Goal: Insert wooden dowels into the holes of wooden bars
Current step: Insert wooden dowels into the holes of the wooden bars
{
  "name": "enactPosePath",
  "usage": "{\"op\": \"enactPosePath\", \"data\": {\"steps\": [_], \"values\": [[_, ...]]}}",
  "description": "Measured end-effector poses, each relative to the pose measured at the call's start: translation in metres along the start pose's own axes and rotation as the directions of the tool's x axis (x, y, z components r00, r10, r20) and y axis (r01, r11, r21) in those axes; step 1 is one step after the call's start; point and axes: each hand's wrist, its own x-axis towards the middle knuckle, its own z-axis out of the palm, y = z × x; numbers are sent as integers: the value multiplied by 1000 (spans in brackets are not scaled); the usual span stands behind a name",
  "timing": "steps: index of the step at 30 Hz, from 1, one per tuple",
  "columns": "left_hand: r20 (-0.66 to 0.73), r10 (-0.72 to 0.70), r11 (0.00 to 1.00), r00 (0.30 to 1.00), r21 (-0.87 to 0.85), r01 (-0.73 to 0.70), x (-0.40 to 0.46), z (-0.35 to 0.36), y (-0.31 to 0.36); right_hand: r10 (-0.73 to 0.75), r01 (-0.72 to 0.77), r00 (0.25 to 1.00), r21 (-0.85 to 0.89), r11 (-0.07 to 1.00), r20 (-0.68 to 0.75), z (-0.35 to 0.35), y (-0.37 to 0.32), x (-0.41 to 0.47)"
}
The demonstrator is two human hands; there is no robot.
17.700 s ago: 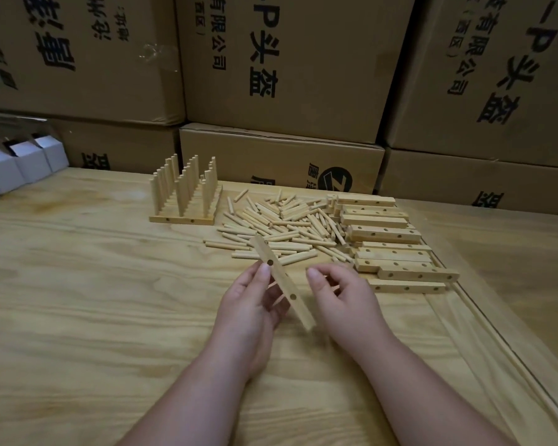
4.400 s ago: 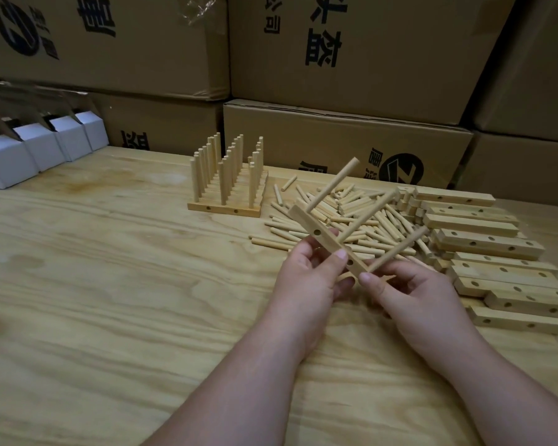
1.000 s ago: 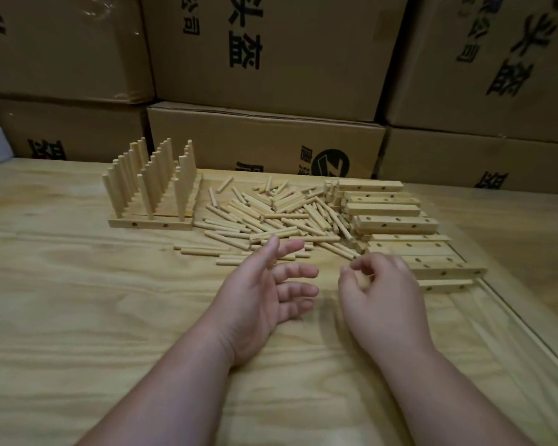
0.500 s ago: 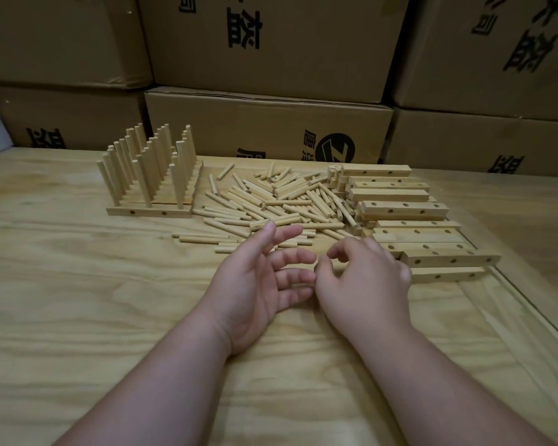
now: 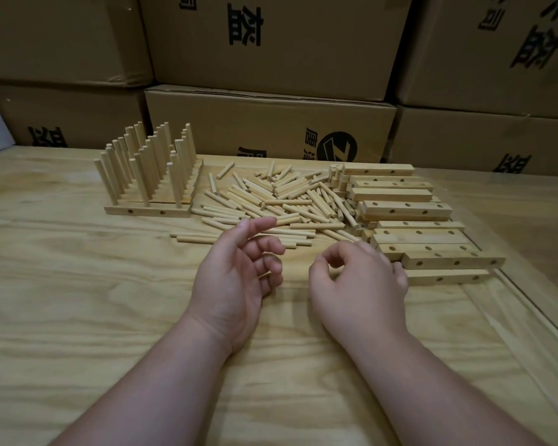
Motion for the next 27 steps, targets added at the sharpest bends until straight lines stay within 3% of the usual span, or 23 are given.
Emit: {"op": "enactPosePath", "data": {"steps": [3,7,9,13,15,17,20,22,24,27], "values": [[-9,8,1000,1000,16,-8,-1,1,0,-47,48,999,-17,999,19,1,-2,-2],[-19,31,999,999,19,-31,-2,3,0,-251,254,967,216,943,-39,2,-9,-9],[-39,44,999,998,7,-44,-3,4,1,-316,325,946,233,917,-74,4,-10,-11],[-69,50,999,996,8,-49,-2,4,-1,-252,259,966,165,952,-60,7,-2,-4],[-80,54,998,995,18,-53,-2,4,-1,-274,264,962,257,930,2,9,1,-1],[-109,110,994,988,38,-106,-2,3,-1,-338,309,941,397,864,6,9,-2,-3],[-165,304,939,938,219,-266,-2,1,-4,-353,362,930,428,828,-103,9,-4,-5],[-102,408,833,907,449,-324,-3,3,-7,-242,283,959,438,853,-148,9,0,-1],[85,369,644,926,695,-321,-6,8,-13,-108,172,982,496,851,-156,9,5,6],[324,84,85,942,940,-330,-7,12,-21,-5,115,982,578,808,-189,8,8,12]]}}
